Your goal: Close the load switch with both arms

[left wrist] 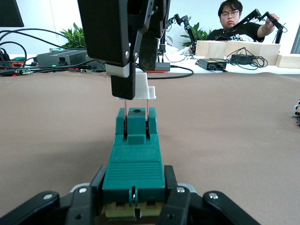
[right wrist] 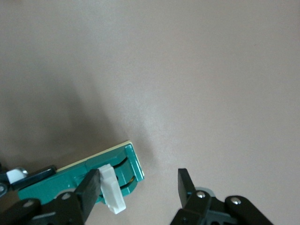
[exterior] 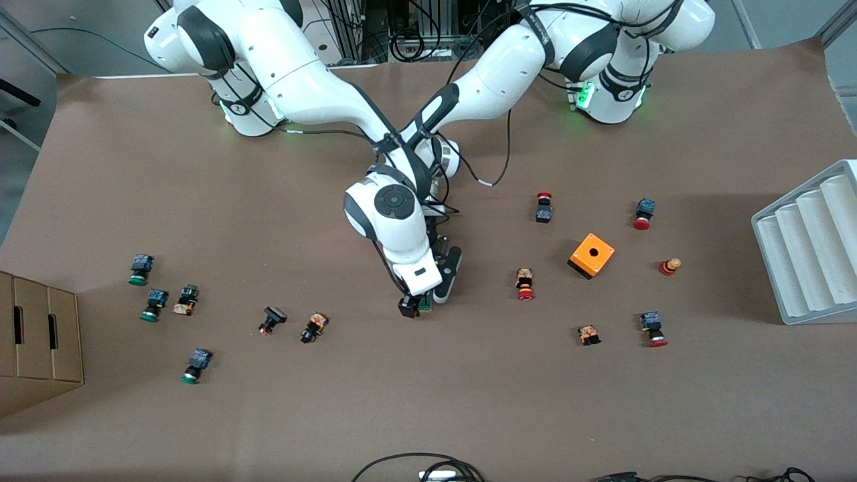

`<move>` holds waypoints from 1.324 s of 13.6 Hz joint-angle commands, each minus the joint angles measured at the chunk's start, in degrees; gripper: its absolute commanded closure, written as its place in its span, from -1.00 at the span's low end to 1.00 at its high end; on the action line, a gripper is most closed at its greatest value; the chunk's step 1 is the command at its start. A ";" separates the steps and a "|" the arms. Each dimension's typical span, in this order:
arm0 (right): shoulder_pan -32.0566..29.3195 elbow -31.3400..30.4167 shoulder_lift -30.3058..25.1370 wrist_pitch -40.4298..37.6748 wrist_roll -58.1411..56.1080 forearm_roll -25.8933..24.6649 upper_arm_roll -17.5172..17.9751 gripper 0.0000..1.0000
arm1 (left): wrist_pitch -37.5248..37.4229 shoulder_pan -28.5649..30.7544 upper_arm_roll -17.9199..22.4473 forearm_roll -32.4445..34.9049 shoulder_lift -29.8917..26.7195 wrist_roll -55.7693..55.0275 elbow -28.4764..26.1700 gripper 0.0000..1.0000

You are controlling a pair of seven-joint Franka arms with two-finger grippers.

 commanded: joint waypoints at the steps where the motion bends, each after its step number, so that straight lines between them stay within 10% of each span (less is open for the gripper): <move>1: -0.46 3.56 3.19 1.76 0.64 -0.32 -0.45 -0.49 | -0.34 -0.14 0.15 1.09 0.88 -0.74 1.16 -0.04; 18: -0.37 5.67 6.44 3.17 1.00 -0.32 -1.85 -0.49 | -0.25 -0.14 0.15 1.17 0.88 -0.74 1.24 -0.03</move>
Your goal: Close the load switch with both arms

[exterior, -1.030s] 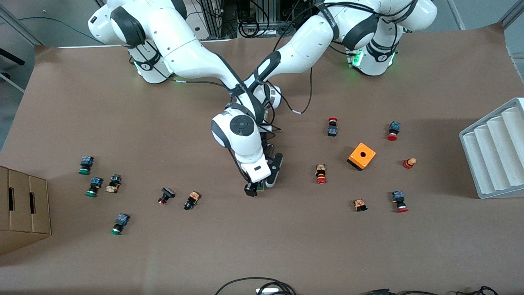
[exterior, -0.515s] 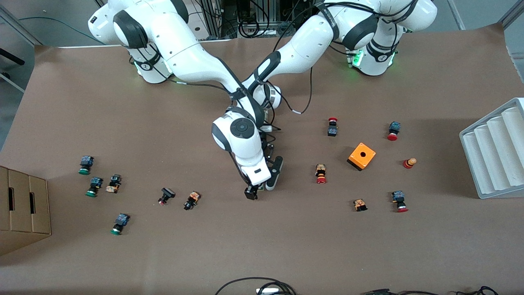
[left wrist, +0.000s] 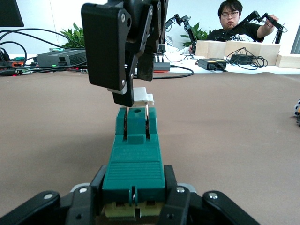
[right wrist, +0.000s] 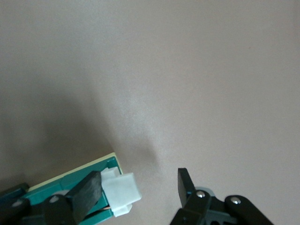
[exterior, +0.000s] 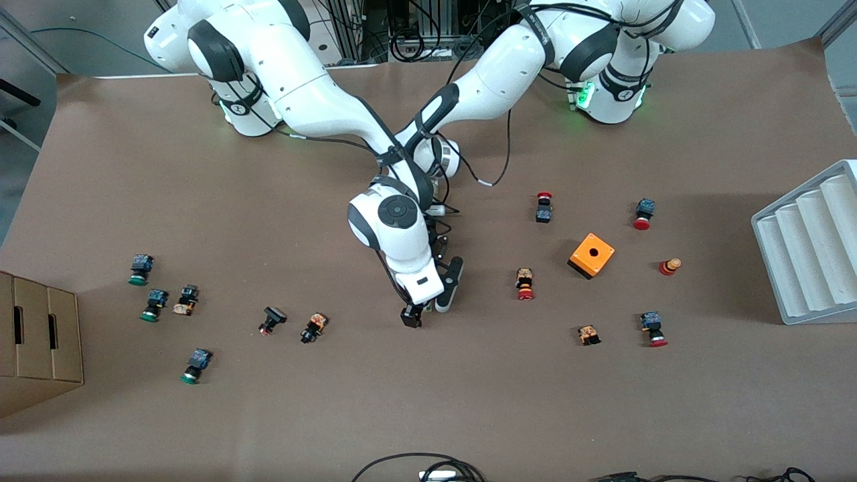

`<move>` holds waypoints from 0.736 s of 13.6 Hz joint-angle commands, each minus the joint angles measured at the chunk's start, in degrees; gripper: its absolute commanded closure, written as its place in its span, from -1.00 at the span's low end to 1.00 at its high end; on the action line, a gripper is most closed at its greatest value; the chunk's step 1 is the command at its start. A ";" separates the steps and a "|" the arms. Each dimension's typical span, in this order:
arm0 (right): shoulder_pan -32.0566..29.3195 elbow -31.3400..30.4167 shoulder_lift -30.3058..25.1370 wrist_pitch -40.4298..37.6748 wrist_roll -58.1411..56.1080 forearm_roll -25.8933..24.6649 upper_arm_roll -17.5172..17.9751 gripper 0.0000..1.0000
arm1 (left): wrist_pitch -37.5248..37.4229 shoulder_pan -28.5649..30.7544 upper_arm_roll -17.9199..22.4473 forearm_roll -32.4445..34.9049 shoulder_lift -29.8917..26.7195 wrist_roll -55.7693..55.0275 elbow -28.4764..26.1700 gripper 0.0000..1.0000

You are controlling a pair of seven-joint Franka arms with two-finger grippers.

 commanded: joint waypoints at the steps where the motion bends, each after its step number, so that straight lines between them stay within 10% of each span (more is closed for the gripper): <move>1: -0.30 2.25 2.40 1.11 0.72 -0.32 -0.86 -0.49 | -0.25 -0.14 0.15 1.17 0.86 -0.71 1.23 -0.03; 10: -0.30 3.48 3.55 1.11 0.72 -0.32 -0.95 -0.49 | -0.25 -0.14 0.15 1.17 0.86 -0.71 1.14 -0.03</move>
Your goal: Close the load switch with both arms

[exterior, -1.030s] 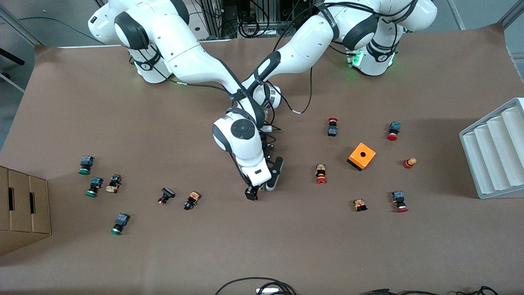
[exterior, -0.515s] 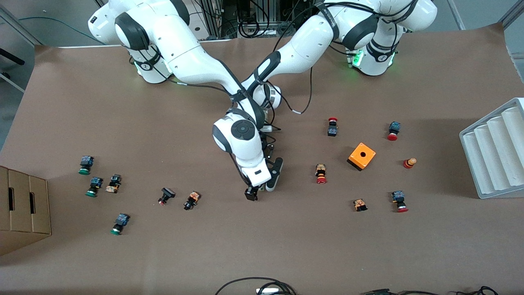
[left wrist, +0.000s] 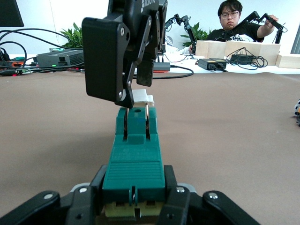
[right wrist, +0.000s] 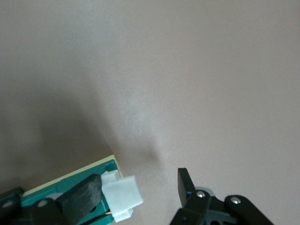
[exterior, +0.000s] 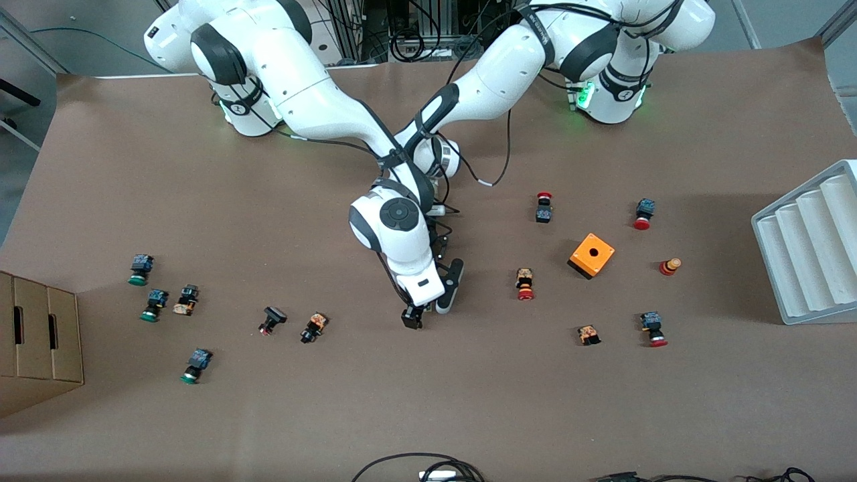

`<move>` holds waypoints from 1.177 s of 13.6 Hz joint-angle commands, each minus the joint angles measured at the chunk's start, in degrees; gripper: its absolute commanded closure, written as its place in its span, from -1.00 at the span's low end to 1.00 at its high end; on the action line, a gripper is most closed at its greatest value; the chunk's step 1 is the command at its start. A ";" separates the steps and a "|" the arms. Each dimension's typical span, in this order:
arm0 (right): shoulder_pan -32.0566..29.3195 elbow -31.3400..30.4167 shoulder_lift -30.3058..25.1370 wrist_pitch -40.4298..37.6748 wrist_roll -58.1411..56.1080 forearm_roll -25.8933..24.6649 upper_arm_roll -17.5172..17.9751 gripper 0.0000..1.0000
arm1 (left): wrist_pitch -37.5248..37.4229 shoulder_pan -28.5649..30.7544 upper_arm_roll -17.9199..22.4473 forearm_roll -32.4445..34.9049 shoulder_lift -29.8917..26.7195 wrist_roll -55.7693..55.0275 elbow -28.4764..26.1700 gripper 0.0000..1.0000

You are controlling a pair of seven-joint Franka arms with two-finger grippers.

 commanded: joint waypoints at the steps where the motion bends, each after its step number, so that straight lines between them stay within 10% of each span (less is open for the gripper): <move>1: -0.31 2.45 2.34 1.10 0.62 -0.32 -0.89 -0.49 | -0.25 -0.14 0.15 1.17 0.86 -0.70 1.22 -0.03; 14: -0.31 2.45 2.70 2.16 0.62 -0.32 -0.89 -0.49 | -0.25 -0.14 0.15 1.26 0.86 -0.70 1.23 -0.02; 16: -0.31 2.37 1.47 1.89 0.97 1.77 -0.80 -0.98 | -0.25 -0.14 0.15 1.26 0.86 -0.70 1.23 -0.02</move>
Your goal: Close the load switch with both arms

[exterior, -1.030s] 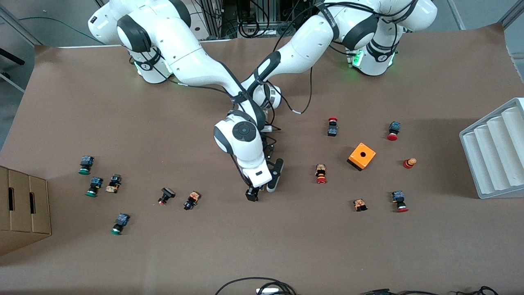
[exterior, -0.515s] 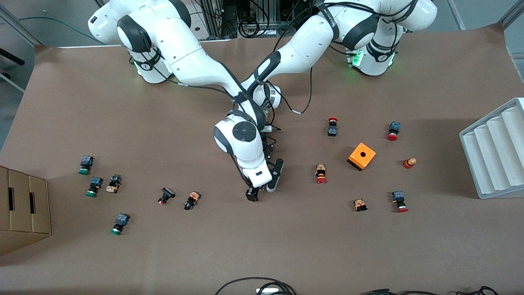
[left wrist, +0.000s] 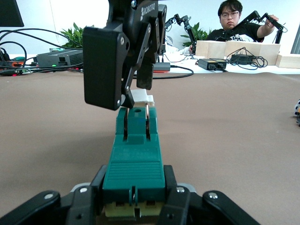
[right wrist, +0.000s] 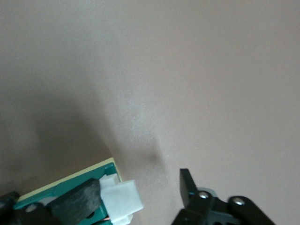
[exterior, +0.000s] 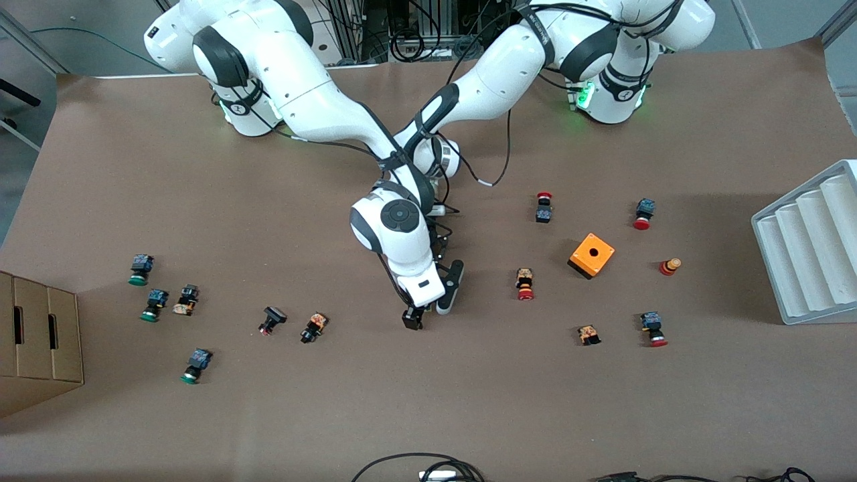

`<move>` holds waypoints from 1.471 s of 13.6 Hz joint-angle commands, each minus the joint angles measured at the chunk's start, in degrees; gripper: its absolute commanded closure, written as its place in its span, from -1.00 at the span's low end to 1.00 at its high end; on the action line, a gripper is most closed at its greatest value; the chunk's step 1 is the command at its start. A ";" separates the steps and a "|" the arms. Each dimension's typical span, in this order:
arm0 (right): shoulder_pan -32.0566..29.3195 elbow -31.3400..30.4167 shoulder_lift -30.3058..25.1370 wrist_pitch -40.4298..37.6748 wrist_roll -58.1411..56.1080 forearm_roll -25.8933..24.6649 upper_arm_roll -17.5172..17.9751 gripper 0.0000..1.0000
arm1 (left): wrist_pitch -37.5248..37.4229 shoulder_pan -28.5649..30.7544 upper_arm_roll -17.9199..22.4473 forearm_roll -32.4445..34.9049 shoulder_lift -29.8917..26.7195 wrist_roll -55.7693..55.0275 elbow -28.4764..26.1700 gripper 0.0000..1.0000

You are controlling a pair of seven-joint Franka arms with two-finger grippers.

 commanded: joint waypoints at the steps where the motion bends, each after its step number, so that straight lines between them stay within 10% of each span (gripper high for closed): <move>1: -0.30 1.63 0.07 0.75 0.50 4.48 -0.72 -1.00 | -0.25 -0.14 0.15 1.26 0.85 -0.69 1.22 -0.02; 16: -2.05 1.45 -15.04 -19.90 3.91 6.18 -4.41 -1.00 | -0.25 -0.14 0.15 1.26 0.85 -0.69 1.14 -0.02; 20: -5.04 1.27 -17.86 -21.58 4.81 7.67 -4.23 -1.00 | -0.25 -0.14 0.15 1.17 0.76 -0.69 1.14 -0.98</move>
